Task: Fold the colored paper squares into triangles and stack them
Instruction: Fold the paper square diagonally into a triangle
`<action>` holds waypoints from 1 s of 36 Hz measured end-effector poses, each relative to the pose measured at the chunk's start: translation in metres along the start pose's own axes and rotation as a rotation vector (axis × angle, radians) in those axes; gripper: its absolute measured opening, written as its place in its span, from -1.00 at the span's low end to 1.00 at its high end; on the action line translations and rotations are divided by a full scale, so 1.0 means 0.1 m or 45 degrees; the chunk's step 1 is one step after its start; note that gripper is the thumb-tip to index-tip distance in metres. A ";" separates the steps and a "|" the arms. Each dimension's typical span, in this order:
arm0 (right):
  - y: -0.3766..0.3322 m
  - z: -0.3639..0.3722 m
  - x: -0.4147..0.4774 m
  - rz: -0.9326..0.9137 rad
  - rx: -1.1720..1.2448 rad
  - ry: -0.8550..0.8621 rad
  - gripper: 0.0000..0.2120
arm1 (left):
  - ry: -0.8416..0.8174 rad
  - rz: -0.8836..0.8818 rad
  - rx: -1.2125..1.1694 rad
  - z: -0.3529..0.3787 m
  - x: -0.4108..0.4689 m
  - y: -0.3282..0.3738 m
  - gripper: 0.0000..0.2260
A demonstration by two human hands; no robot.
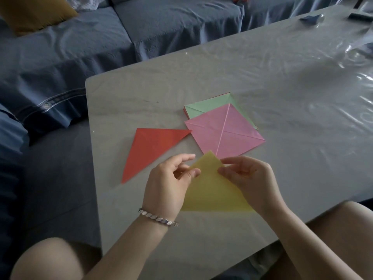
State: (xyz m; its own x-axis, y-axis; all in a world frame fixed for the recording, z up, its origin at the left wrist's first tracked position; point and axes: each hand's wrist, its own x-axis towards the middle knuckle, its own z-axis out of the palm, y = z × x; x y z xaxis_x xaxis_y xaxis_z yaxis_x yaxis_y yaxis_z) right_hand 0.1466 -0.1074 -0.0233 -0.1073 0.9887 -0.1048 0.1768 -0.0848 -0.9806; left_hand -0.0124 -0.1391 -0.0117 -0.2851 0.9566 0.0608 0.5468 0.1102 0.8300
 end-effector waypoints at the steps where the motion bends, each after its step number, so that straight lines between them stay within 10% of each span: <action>1: 0.00 0.00 0.00 -0.003 0.001 -0.003 -0.80 | 0.015 0.000 -0.008 0.00 0.00 0.00 -0.77; 36: 0.01 -0.02 0.02 -0.127 -0.120 -0.043 -0.77 | 0.060 0.123 0.111 -0.01 -0.01 0.06 -0.83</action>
State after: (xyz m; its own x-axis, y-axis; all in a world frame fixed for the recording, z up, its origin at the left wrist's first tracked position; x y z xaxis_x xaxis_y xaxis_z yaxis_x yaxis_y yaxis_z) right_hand 0.1487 -0.1056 -0.0246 -0.1619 0.9867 -0.0145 0.2546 0.0276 -0.9667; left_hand -0.0097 -0.1393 -0.0066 -0.2629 0.9504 0.1659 0.6393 0.0428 0.7678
